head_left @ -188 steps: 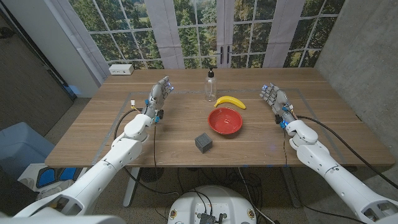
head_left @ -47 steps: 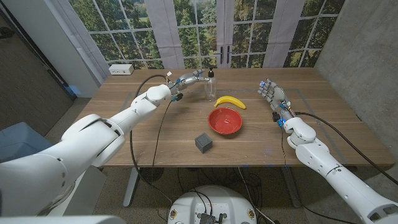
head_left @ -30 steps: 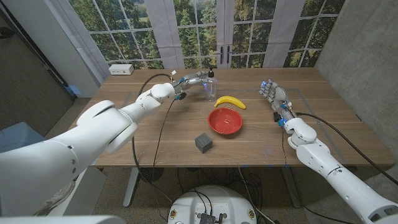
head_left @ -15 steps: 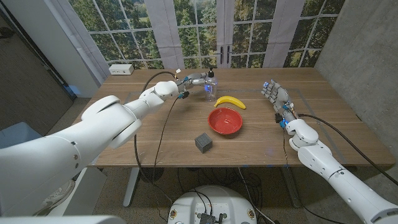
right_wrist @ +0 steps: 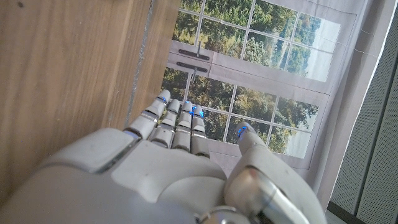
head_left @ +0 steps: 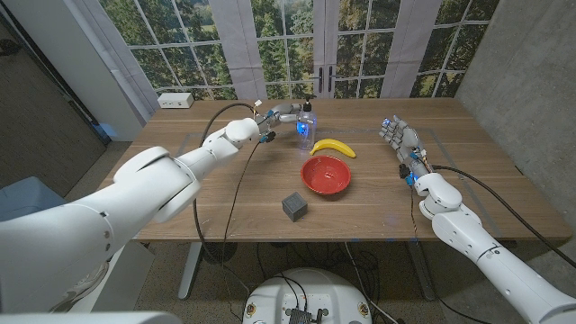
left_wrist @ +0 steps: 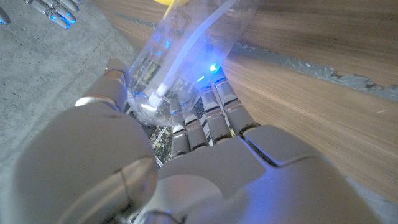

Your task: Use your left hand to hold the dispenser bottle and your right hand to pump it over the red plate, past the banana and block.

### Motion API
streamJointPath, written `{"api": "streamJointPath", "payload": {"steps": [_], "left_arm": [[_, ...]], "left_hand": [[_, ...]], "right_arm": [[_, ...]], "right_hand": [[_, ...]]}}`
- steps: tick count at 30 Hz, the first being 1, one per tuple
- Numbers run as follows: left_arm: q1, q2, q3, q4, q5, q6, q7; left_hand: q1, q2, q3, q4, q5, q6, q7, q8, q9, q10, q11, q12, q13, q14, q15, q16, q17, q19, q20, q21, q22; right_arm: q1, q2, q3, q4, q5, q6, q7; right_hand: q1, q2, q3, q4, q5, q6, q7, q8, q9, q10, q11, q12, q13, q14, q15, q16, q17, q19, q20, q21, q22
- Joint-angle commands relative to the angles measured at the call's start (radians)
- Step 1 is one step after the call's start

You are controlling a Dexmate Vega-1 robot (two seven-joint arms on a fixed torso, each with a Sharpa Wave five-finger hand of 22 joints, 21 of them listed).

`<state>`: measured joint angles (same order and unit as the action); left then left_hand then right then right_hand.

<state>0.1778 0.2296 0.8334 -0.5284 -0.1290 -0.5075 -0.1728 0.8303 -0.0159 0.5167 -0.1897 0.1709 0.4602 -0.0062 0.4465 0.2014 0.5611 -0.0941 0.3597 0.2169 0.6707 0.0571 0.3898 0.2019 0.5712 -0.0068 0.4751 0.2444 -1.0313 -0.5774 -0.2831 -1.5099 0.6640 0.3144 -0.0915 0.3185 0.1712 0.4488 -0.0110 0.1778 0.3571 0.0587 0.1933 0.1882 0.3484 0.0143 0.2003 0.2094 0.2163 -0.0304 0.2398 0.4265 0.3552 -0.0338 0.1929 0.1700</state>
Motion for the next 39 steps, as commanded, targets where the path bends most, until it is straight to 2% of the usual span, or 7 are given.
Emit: {"api": "streamJointPath", "payload": {"steps": [1,3,8,10,18,39], "left_arm": [[0.069,0.054,-0.016,-0.168,0.065,0.067,0.139],[0.076,0.052,-0.022,-0.165,0.066,0.051,0.152],[0.091,0.062,-0.029,-0.197,0.083,0.054,0.183],[0.093,0.059,-0.036,-0.190,0.071,0.045,0.171],[0.122,0.074,-0.050,-0.241,0.084,0.049,0.208],[0.186,0.140,-0.096,-0.426,0.110,0.106,0.254]], "left_hand": [[0.303,0.208,0.066,0.006,0.009,0.197,-0.016,0.077,0.018,0.240,-0.077,0.064,0.036,0.237,-0.299,0.047,0.065,0.090,-0.107,0.104,0.037],[0.326,0.203,0.068,0.007,0.008,0.226,-0.014,0.088,0.020,0.273,-0.078,0.072,0.046,0.275,-0.298,0.061,0.071,0.104,-0.115,0.136,0.046],[0.342,0.196,0.065,0.007,0.006,0.252,-0.016,0.097,0.021,0.305,-0.092,0.082,0.056,0.297,-0.298,0.062,0.067,0.110,-0.130,0.163,0.054],[0.344,0.194,0.063,0.008,0.005,0.257,-0.021,0.099,0.021,0.310,-0.099,0.082,0.058,0.302,-0.298,0.061,0.066,0.112,-0.134,0.171,0.056],[0.348,0.189,0.056,0.011,0.003,0.274,-0.029,0.105,0.021,0.323,-0.103,0.084,0.065,0.318,-0.298,0.060,0.060,0.115,-0.145,0.190,0.060],[0.353,0.182,0.042,0.013,0.001,0.287,-0.033,0.109,0.022,0.342,-0.104,0.086,0.079,0.347,-0.298,0.057,0.051,0.119,-0.157,0.225,0.066]], "right_arm": [[-0.011,-0.003,0.003,-0.015,-0.006,-0.004,-0.012],[-0.015,-0.004,0.004,-0.022,-0.011,-0.004,-0.020],[-0.023,-0.005,0.007,-0.030,-0.007,-0.002,-0.019],[-0.025,-0.007,0.007,-0.033,-0.014,-0.001,-0.025],[-0.035,-0.009,0.012,-0.043,-0.011,0.002,-0.023],[-0.048,-0.016,0.017,-0.060,-0.010,0.009,-0.017]], "right_hand": [[-0.004,0.005,0.002,-0.007,0.003,0.012,0.001,0.009,0.003,0.011,-0.001,0.008,0.003,0.003,0.008,-0.003,0.001,0.000,0.004,0.004,0.003],[-0.005,0.005,0.002,-0.007,0.003,0.011,0.002,0.009,0.003,0.011,0.000,0.008,0.003,0.003,0.008,-0.003,0.001,0.000,0.003,0.004,0.003],[-0.007,0.005,0.002,-0.007,0.003,0.011,0.003,0.008,0.003,0.011,0.000,0.007,0.003,0.003,0.007,-0.003,0.000,0.000,0.004,0.005,0.003],[-0.007,0.005,0.002,-0.007,0.003,0.011,0.002,0.008,0.003,0.011,0.000,0.007,0.003,0.004,0.007,-0.003,0.000,0.000,0.005,0.004,0.003],[-0.008,0.005,0.002,-0.008,0.003,0.014,0.000,0.009,0.003,0.013,0.001,0.008,0.003,0.004,0.006,-0.002,-0.001,0.001,0.004,0.005,0.003],[-0.011,0.007,0.004,-0.010,0.003,0.015,0.001,0.008,0.003,0.014,0.001,0.007,0.003,0.005,0.007,-0.001,-0.002,0.001,0.002,0.005,0.003]]}}
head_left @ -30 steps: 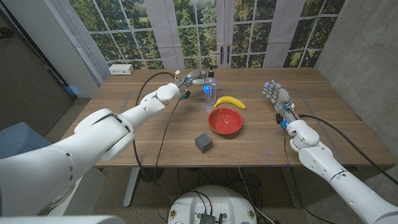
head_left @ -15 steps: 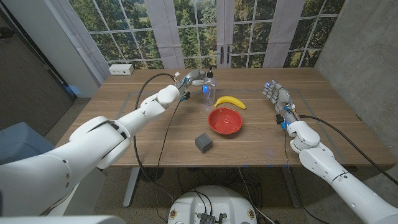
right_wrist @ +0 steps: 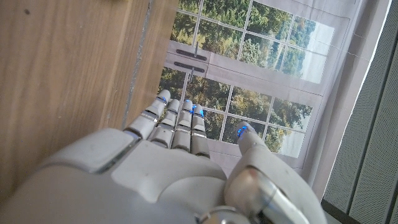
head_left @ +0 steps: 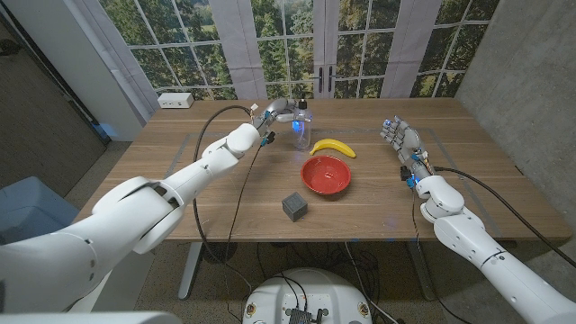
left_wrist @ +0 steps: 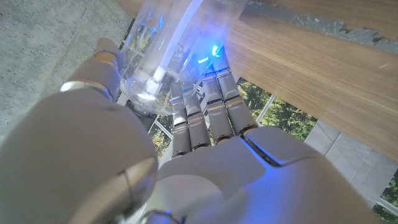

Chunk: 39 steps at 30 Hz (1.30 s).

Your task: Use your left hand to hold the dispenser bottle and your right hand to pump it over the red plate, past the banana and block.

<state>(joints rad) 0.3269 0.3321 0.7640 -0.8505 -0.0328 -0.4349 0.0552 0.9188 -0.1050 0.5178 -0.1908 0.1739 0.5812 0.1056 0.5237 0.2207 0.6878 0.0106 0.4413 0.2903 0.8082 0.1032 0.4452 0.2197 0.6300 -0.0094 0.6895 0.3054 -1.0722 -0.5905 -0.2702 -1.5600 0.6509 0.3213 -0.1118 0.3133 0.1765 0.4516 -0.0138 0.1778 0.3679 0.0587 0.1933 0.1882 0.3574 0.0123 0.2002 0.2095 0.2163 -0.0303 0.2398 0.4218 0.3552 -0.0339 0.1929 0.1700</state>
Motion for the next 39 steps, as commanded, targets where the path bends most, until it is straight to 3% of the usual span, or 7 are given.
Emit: {"api": "streamJointPath", "payload": {"steps": [1,11,39], "left_arm": [[0.038,0.040,-0.027,-0.109,0.019,0.033,0.030],[0.074,0.080,-0.050,-0.212,0.022,0.093,0.028],[0.161,0.167,-0.100,-0.390,0.037,0.176,0.042]], "left_hand": [[0.265,0.271,0.041,0.014,-0.002,0.167,-0.144,0.032,0.002,0.215,-0.209,0.004,0.006,0.210,-0.344,0.002,0.033,0.060,-0.154,0.012,0.005],[0.267,0.270,0.037,0.014,-0.002,0.168,-0.143,0.032,0.003,0.218,-0.211,0.003,0.011,0.216,-0.344,-0.001,0.029,0.057,-0.155,0.023,0.007],[0.272,0.267,0.026,0.014,-0.001,0.171,-0.143,0.031,0.004,0.225,-0.209,-0.002,0.026,0.228,-0.344,-0.009,0.022,0.039,-0.155,0.051,0.009]], "right_arm": [[-0.007,-0.008,0.003,-0.014,-0.003,-0.003,0.001],[0.001,0.000,-0.002,-0.007,0.001,0.003,0.012],[0.000,-0.001,-0.010,-0.023,-0.013,0.003,0.006]], "right_hand": [[-0.006,0.002,0.001,-0.007,0.003,0.004,0.001,0.008,0.003,0.005,0.003,0.007,0.003,0.004,0.007,-0.001,0.002,0.001,0.002,0.004,0.003],[-0.007,0.002,0.002,-0.008,0.003,0.004,0.000,0.008,0.003,0.006,0.002,0.007,0.003,0.003,0.005,-0.001,0.001,0.001,0.002,0.005,0.003],[-0.008,0.003,0.006,-0.012,0.004,0.004,0.001,0.007,0.003,0.005,0.004,0.006,0.003,0.002,0.004,-0.001,-0.001,0.001,0.002,0.004,0.003]]}}
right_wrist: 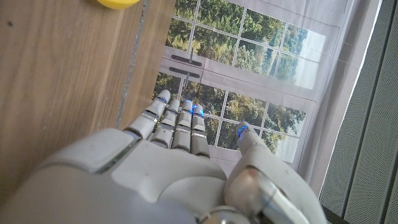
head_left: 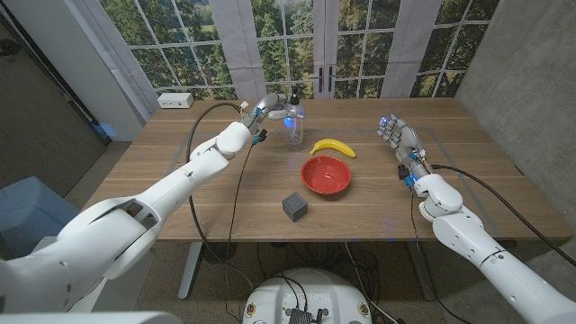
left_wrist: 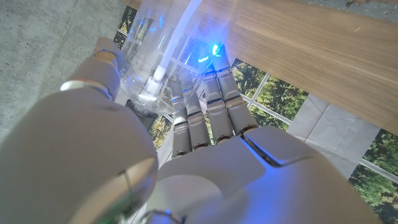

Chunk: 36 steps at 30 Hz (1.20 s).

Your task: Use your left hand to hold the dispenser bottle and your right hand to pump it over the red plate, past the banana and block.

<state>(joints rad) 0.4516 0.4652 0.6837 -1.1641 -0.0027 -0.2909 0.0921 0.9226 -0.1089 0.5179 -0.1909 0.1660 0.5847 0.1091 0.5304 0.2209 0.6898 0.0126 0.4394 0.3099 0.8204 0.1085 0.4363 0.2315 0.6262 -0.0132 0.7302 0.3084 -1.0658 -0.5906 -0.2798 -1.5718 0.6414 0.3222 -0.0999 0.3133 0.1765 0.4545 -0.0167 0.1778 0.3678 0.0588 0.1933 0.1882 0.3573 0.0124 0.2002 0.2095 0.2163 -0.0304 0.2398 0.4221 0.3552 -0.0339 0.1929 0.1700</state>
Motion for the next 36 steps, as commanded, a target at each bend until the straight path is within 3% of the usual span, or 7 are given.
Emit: {"api": "streamJointPath", "payload": {"steps": [1,22,36], "left_arm": [[0.038,0.034,-0.022,-0.078,0.000,0.032,-0.001],[0.093,0.074,-0.048,-0.183,-0.024,0.072,-0.028],[0.139,0.127,-0.068,-0.305,-0.023,0.128,-0.048]], "left_hand": [[0.269,0.271,0.026,0.014,0.006,0.168,-0.146,0.025,0.004,0.223,-0.211,0.000,0.007,0.215,-0.349,-0.001,0.010,0.043,-0.151,0.011,0.006],[0.273,0.269,0.020,0.014,0.007,0.169,-0.146,0.023,0.005,0.225,-0.210,-0.006,0.017,0.220,-0.349,-0.005,0.010,0.035,-0.151,0.034,0.005],[0.276,0.268,0.016,0.014,0.008,0.170,-0.145,0.022,0.005,0.229,-0.209,-0.008,0.024,0.225,-0.349,-0.006,0.012,0.026,-0.151,0.048,0.004]], "right_arm": [[-0.009,-0.001,0.000,-0.014,-0.012,0.003,-0.015],[0.009,0.003,-0.005,0.003,-0.012,-0.007,-0.012],[0.002,0.007,0.000,0.001,-0.011,0.004,-0.020]], "right_hand": [[-0.008,0.003,0.003,-0.009,0.004,0.005,0.001,0.007,0.003,0.005,0.004,0.006,0.003,0.003,0.005,0.000,-0.001,0.001,0.002,0.004,0.003],[-0.009,0.003,0.005,-0.012,0.004,0.003,-0.001,0.006,0.003,0.004,0.002,0.005,0.003,0.001,0.006,-0.001,-0.003,0.000,0.003,0.004,0.003],[-0.010,0.003,0.006,-0.013,0.004,0.003,0.000,0.006,0.003,0.004,0.002,0.005,0.003,0.001,0.005,0.000,-0.004,0.000,0.003,0.004,0.003]]}}
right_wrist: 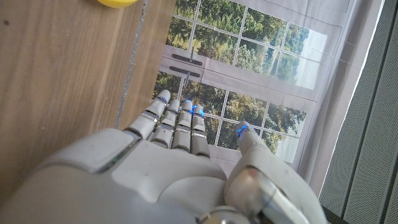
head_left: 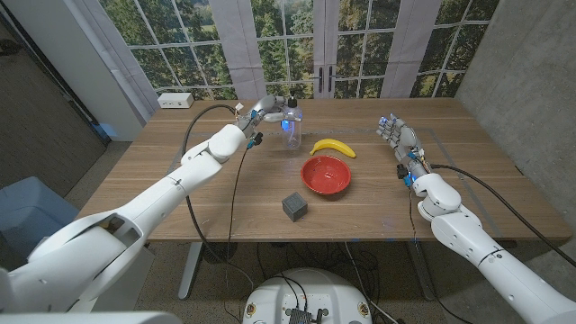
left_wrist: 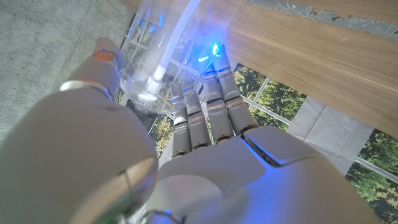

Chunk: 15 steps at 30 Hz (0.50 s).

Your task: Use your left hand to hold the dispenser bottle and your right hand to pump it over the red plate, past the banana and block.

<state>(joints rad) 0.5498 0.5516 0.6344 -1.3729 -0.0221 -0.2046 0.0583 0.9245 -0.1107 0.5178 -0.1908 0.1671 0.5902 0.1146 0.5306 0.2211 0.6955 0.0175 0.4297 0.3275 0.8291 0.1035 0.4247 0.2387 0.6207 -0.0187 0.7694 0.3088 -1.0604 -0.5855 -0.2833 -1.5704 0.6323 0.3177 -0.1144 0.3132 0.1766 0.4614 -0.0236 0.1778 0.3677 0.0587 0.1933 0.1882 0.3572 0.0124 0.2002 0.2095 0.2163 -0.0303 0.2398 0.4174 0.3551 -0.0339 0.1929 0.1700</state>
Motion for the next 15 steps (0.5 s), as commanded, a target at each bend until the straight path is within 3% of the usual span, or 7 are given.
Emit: {"api": "streamJointPath", "payload": {"steps": [1,15], "left_arm": [[0.046,0.046,-0.021,-0.109,-0.001,0.050,-0.011],[0.099,0.102,-0.048,-0.226,0.006,0.105,-0.015]], "left_hand": [[0.275,0.270,0.016,0.014,0.007,0.164,-0.150,0.022,0.005,0.223,-0.213,0.001,0.007,0.217,-0.344,0.005,0.005,0.031,-0.146,0.010,0.003],[0.278,0.269,0.013,0.014,0.007,0.167,-0.149,0.021,0.006,0.229,-0.211,-0.001,0.014,0.220,-0.344,0.002,0.007,0.025,-0.147,0.026,0.000]], "right_arm": [[-0.003,0.000,0.004,-0.001,-0.002,0.007,-0.003],[-0.015,0.001,0.008,-0.010,0.000,0.017,-0.004]], "right_hand": [[-0.010,0.003,-0.001,-0.006,0.004,0.003,0.000,0.006,0.003,0.004,0.002,0.006,0.003,0.001,0.005,0.000,0.001,0.000,0.003,0.004,0.003],[-0.011,0.003,0.000,-0.006,0.004,0.003,-0.001,0.006,0.003,0.004,0.001,0.005,0.003,0.001,0.006,0.001,0.000,0.000,0.003,0.004,0.003]]}}
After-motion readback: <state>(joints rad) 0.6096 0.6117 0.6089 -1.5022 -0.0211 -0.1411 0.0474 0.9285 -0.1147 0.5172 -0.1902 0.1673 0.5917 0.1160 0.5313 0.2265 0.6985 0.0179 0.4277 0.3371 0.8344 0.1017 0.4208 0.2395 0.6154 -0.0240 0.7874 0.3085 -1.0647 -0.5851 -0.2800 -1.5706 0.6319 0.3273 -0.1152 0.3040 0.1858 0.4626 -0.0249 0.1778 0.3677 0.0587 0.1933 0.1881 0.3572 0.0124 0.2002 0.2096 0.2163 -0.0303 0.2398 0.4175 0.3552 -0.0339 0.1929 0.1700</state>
